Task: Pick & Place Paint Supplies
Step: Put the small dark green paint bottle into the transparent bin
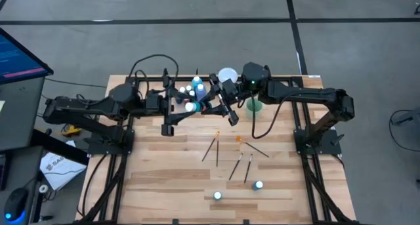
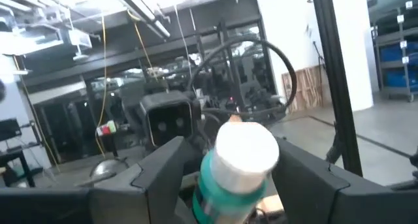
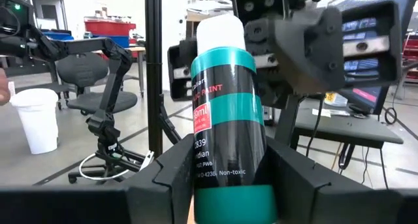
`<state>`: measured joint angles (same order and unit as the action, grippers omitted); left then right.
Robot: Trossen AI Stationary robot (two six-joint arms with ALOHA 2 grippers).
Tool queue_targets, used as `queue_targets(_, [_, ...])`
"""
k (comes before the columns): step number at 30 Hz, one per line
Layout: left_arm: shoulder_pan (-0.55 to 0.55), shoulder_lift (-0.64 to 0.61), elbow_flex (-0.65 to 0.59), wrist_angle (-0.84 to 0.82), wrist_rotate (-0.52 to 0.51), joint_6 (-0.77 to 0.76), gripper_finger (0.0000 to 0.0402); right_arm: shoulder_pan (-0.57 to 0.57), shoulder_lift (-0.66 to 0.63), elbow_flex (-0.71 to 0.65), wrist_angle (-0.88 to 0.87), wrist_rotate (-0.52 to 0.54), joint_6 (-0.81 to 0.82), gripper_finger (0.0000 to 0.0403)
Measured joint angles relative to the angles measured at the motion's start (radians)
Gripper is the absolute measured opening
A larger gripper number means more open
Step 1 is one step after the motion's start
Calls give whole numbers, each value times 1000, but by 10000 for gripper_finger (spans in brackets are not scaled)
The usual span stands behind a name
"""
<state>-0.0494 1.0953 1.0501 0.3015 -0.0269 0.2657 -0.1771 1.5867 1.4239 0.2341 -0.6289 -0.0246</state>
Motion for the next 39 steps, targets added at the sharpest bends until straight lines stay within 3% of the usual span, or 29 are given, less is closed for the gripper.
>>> queue_targets(11, [0, 29, 2, 71, 28, 33, 211, 8, 0, 0, 29, 0, 18, 155])
queue_targets(26, [0, 31, 2, 84, 65, 47, 135, 7, 1, 0, 47, -1, 29, 156])
queue_targets(39, [0, 31, 1, 90, 47, 41, 124, -2, 1, 0, 35, -1, 24, 175])
